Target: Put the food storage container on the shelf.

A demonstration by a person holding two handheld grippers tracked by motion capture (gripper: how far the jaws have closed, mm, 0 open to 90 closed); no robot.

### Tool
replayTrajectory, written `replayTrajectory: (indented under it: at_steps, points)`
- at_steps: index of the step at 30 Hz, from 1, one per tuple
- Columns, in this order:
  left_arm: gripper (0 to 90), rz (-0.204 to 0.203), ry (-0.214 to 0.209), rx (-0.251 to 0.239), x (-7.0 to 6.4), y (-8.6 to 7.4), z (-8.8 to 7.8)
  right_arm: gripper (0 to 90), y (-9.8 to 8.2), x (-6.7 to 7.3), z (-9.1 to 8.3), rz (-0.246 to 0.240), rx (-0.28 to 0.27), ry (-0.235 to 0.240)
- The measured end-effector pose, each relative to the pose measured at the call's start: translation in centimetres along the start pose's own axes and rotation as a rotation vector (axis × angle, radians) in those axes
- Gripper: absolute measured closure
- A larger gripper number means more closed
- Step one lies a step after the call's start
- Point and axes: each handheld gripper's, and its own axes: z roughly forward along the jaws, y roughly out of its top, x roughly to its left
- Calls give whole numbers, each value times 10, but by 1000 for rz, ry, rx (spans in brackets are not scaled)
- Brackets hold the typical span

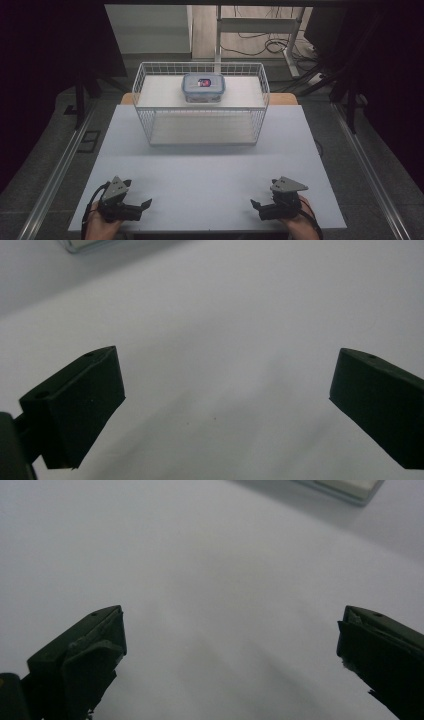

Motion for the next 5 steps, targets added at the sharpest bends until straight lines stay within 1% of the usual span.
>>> replayTrajectory:
  at_steps: [3, 5]
  points:
    - [7, 2, -1, 12, 0, -1, 2, 0, -1, 0, 4, 4, 26, -6]
    - [6, 2, -2, 8, 0, 0, 2, 0, -2, 0, 5, -5, 39, -7]
